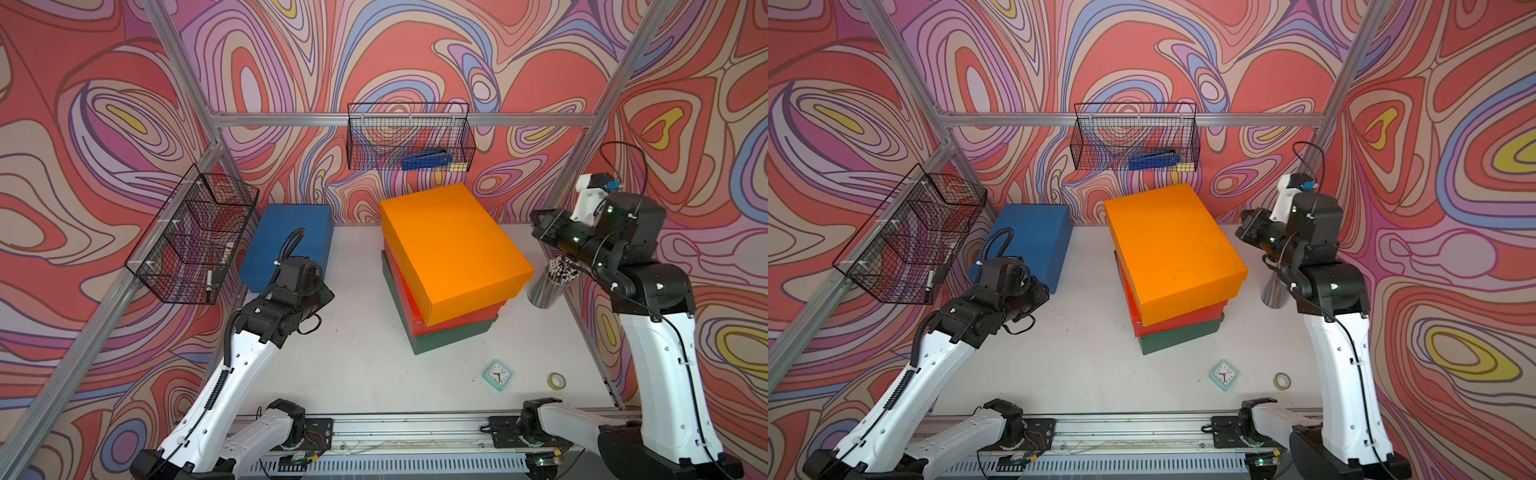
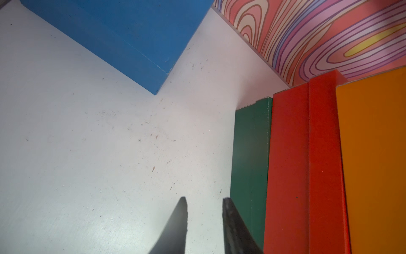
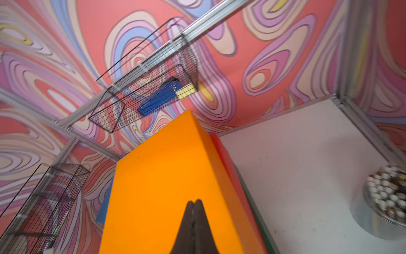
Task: Stack the shoeboxes
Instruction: Move the shoebox to the center of the board.
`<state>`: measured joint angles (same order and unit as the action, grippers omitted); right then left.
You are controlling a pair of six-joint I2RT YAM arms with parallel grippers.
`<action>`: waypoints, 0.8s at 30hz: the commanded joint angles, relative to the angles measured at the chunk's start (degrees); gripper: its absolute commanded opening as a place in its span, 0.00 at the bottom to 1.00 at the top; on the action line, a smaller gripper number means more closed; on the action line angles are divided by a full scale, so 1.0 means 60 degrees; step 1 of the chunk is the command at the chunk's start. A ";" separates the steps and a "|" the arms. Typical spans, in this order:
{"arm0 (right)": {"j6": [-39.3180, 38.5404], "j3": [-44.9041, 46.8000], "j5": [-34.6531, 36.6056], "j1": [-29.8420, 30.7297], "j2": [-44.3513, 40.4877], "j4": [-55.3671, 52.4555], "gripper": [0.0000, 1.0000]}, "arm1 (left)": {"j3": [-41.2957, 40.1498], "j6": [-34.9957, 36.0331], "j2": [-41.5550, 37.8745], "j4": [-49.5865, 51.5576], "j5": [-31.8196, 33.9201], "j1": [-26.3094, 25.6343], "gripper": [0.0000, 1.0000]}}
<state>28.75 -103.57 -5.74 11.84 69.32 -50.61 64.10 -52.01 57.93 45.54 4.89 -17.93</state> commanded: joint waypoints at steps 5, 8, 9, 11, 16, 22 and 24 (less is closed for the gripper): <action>-0.0430 -0.1721 0.2895 0.4753 0.2067 -0.0139 0.00 | 0.0367 0.0485 -0.0194 0.0735 -0.0160 0.0698 0.93; -0.0966 -0.3519 0.3647 0.6423 0.3602 -0.0583 0.00 | 0.0572 0.0649 -0.0086 0.0954 -0.0075 0.0941 1.00; -0.1115 -0.4148 0.3810 0.6845 0.4051 -0.0761 0.00 | 0.0618 0.0704 -0.0043 0.0983 -0.0074 0.1040 1.00; -0.1477 -0.5391 0.4166 0.7579 0.4984 -0.1004 0.00 | 0.0622 0.0754 0.0033 0.1023 -0.0096 0.1214 1.00; -0.1653 -0.6772 0.3653 0.8207 0.6366 -0.0859 0.03 | 0.0498 0.0856 0.0213 0.0923 -0.0221 0.1672 1.00; -0.1484 -0.5379 0.2798 0.8252 0.6766 0.0185 0.05 | 0.0713 0.1085 0.0815 0.0898 -0.0391 0.2486 1.00; -0.1426 -0.5234 0.2542 0.8252 0.7130 0.0216 0.06 | 0.0902 0.1201 0.1044 0.0904 -0.0228 0.2665 1.00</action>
<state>20.23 -136.70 12.45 61.32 108.90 -51.31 67.05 -46.50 62.89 49.56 2.83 -3.33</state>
